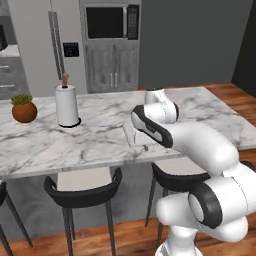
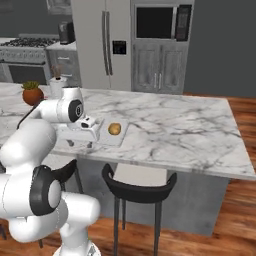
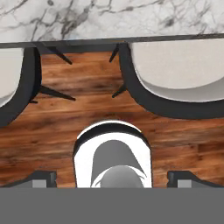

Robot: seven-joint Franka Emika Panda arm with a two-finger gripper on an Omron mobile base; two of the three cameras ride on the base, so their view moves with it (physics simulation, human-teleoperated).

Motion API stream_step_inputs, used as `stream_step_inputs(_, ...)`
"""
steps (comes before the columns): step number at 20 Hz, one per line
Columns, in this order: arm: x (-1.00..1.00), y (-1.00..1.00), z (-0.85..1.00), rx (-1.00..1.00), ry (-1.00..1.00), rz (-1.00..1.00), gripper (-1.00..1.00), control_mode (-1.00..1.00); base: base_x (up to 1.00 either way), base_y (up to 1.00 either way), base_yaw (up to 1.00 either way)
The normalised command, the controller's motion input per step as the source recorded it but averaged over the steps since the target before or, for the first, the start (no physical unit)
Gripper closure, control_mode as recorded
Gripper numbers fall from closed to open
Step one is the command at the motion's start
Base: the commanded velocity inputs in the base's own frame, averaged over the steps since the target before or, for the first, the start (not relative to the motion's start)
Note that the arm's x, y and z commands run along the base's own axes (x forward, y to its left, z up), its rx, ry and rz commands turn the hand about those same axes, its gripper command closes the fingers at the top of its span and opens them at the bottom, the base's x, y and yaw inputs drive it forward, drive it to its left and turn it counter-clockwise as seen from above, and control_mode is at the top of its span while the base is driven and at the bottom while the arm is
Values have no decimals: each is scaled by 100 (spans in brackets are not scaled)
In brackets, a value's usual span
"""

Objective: Place one cooked food and one vegetable from the large plate to each tupperware container.

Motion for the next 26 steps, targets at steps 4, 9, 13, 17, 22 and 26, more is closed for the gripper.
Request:
stream_step_inputs(4,0,0,0,0,0,0,-100,100,-56,93,0)
stream_step_inputs(9,0,0,0,0,0,0,-100,100,-31,100,0)
stream_step_inputs(13,0,0,0,0,0,0,-100,100,-10,100,0)
stream_step_inputs(17,0,0,0,0,0,0,-100,100,3,100,0)
stream_step_inputs(22,0,0,0,0,0,0,-100,100,22,100,-8)
stream_step_inputs(26,0,0,0,0,0,0,-100,100,40,99,-11)
